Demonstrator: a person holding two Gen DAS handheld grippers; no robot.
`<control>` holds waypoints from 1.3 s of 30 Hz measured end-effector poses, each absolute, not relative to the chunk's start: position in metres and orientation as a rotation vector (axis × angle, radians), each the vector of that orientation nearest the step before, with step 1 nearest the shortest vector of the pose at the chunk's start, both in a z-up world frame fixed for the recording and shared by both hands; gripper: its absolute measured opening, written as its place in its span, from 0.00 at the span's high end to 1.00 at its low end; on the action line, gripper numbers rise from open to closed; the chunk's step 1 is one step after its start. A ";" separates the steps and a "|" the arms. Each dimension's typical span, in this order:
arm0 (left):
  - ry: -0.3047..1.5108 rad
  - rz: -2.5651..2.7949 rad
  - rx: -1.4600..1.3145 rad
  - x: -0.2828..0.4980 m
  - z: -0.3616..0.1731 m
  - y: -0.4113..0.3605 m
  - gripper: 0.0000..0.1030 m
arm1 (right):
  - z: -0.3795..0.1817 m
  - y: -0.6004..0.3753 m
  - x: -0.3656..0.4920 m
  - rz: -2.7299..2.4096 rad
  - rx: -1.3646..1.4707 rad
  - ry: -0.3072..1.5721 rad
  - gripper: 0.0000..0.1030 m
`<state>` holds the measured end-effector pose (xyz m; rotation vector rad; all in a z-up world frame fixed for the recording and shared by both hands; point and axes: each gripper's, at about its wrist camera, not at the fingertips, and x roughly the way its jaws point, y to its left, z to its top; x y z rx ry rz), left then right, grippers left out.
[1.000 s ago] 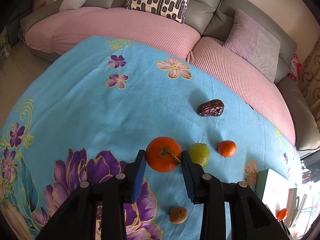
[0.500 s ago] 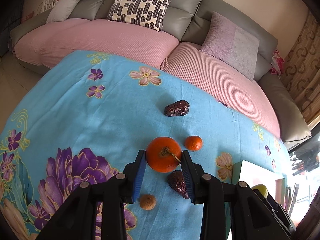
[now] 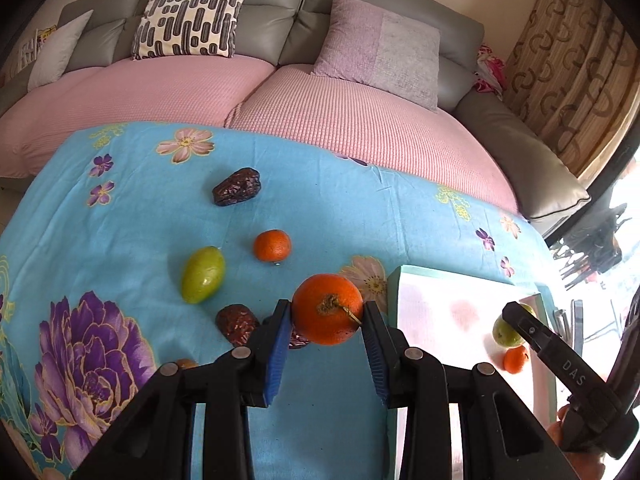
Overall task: Organize fruits
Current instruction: 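Carry both fruits over the white tray and open both tools to release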
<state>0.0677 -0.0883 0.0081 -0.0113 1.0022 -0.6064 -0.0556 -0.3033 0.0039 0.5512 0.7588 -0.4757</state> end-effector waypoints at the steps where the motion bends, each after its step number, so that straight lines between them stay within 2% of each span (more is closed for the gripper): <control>1: 1.006 -0.624 -0.001 0.064 0.007 -0.094 0.63 | 0.004 -0.309 -0.059 -0.492 0.550 0.758 0.51; 7: 0.995 -0.705 0.048 0.046 0.003 -0.123 0.63 | 0.006 -0.333 -0.075 -0.570 0.536 0.739 0.51; 15: 0.894 -0.767 0.089 0.033 -0.002 -0.153 0.63 | -0.004 -0.362 -0.094 -0.627 0.615 0.686 0.51; 23: 0.932 -0.780 0.166 0.024 -0.034 -0.182 0.63 | -0.020 -0.377 -0.097 -0.670 0.646 0.707 0.51; 39: 0.956 -0.775 0.208 0.022 -0.048 -0.191 0.63 | -0.042 -0.386 -0.093 -0.683 0.665 0.784 0.51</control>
